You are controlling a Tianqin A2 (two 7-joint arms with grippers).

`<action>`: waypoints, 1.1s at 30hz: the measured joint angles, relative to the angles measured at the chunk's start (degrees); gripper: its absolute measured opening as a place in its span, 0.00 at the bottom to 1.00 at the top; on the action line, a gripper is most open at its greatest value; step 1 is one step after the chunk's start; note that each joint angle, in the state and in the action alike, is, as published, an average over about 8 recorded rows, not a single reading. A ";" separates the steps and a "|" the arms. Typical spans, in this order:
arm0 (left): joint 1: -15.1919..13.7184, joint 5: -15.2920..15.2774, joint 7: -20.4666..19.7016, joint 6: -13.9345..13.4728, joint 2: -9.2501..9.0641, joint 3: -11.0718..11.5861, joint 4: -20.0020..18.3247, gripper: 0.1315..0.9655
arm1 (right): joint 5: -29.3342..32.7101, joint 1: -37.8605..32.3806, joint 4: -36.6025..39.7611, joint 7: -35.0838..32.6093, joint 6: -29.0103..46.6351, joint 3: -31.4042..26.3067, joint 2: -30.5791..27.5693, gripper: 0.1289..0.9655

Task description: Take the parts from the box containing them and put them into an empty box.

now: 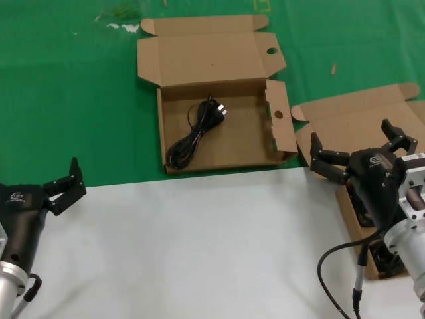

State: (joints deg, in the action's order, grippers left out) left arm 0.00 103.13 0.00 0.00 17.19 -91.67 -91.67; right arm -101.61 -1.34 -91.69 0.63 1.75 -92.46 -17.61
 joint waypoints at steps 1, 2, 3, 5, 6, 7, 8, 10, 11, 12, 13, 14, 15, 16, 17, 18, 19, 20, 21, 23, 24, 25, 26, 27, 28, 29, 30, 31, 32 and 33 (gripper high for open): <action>0.00 0.00 0.00 0.00 0.00 0.00 0.00 1.00 | 0.00 0.00 0.00 0.00 0.00 0.00 0.00 1.00; 0.00 0.00 0.00 0.00 0.00 0.00 0.00 1.00 | 0.00 0.00 0.00 0.00 0.00 0.00 0.00 1.00; 0.00 0.00 0.00 0.00 0.00 0.00 0.00 1.00 | 0.00 0.00 0.00 0.00 0.00 0.00 0.00 1.00; 0.00 0.00 0.00 0.00 0.00 0.00 0.00 1.00 | 0.00 0.00 0.00 0.00 0.00 0.00 0.00 1.00; 0.00 0.00 0.00 0.00 0.00 0.00 0.00 1.00 | 0.00 0.00 0.00 0.00 0.00 0.00 0.00 1.00; 0.00 0.00 0.00 0.00 0.00 0.00 0.00 1.00 | 0.00 0.00 0.00 0.00 0.00 0.00 0.00 1.00; 0.00 0.00 0.00 0.00 0.00 0.00 0.00 1.00 | 0.00 0.00 0.00 0.00 0.00 0.00 0.00 1.00; 0.00 0.00 0.00 0.00 0.00 0.00 0.00 1.00 | 0.00 0.00 0.00 0.00 0.00 0.00 0.00 1.00; 0.00 0.00 0.00 0.00 0.00 0.00 0.00 1.00 | 0.00 0.00 0.00 0.00 0.00 0.00 0.00 1.00; 0.00 0.00 0.00 0.00 0.00 0.00 0.00 1.00 | 0.00 0.00 0.00 0.00 0.00 0.00 0.00 1.00; 0.00 0.00 0.00 0.00 0.00 0.00 0.00 1.00 | 0.00 0.00 0.00 0.00 0.00 0.00 0.00 1.00; 0.00 0.00 0.00 0.00 0.00 0.00 0.00 1.00 | 0.00 0.00 0.00 0.00 0.00 0.00 0.00 1.00; 0.00 0.00 0.00 0.00 0.00 0.00 0.00 1.00 | 0.00 0.00 0.00 0.00 0.00 0.00 0.00 1.00; 0.00 0.00 0.00 0.00 0.00 0.00 0.00 1.00 | 0.00 0.00 0.00 0.00 0.00 0.00 0.00 1.00; 0.00 0.00 0.00 0.00 0.00 0.00 0.00 1.00 | 0.00 0.00 0.00 0.00 0.00 0.00 0.00 1.00; 0.00 0.00 0.00 0.00 0.00 0.00 0.00 1.00 | 0.00 0.00 0.00 0.00 0.00 0.00 0.00 1.00; 0.00 0.00 0.00 0.00 0.00 0.00 0.00 1.00 | 0.00 0.00 0.00 0.00 0.00 0.00 0.00 1.00; 0.00 0.00 0.00 0.00 0.00 0.00 0.00 1.00 | 0.00 0.00 0.00 0.00 0.00 0.00 0.00 1.00; 0.00 0.00 0.00 0.00 0.00 0.00 0.00 1.00 | 0.00 0.00 0.00 0.00 0.00 0.00 0.00 1.00; 0.00 0.00 0.00 0.00 0.00 0.00 0.00 1.00 | 0.00 0.00 0.00 0.00 0.00 0.00 0.00 1.00; 0.00 0.00 0.00 0.00 0.00 0.00 0.00 1.00 | 0.00 0.00 0.00 0.00 0.00 0.00 0.00 1.00; 0.00 0.00 0.00 0.00 0.00 0.00 0.00 1.00 | 0.00 0.00 0.00 0.00 0.00 0.00 0.00 1.00; 0.00 0.00 0.00 0.00 0.00 0.00 0.00 1.00 | 0.00 0.00 0.00 0.00 0.00 0.00 0.00 1.00; 0.00 0.00 0.00 0.00 0.00 0.00 0.00 1.00 | 0.00 0.00 0.00 0.00 0.00 0.00 0.00 1.00; 0.00 0.00 0.00 0.00 0.00 0.00 0.00 1.00 | 0.00 0.00 0.00 0.00 0.00 0.00 0.00 1.00; 0.00 0.00 0.00 0.00 0.00 0.00 0.00 1.00 | 0.00 0.00 0.00 0.00 0.00 0.00 0.00 1.00; 0.00 0.00 0.00 0.00 0.00 0.00 0.00 1.00 | 0.00 0.00 0.00 0.00 0.00 0.00 0.00 1.00; 0.00 0.00 0.00 0.00 0.00 0.00 0.00 1.00 | 0.00 0.00 0.00 0.00 0.00 0.00 0.00 1.00; 0.00 0.00 0.00 0.00 0.00 0.00 0.00 1.00 | 0.00 0.00 0.00 0.00 0.00 0.00 0.00 1.00; 0.00 0.00 0.00 0.00 0.00 0.00 0.00 1.00 | 0.00 0.00 0.00 0.00 0.00 0.00 0.00 1.00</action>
State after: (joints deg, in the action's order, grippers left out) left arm 0.00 103.13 0.00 0.00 17.19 -91.67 -91.67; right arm -101.61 -1.34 -91.69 0.63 1.75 -92.46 -17.61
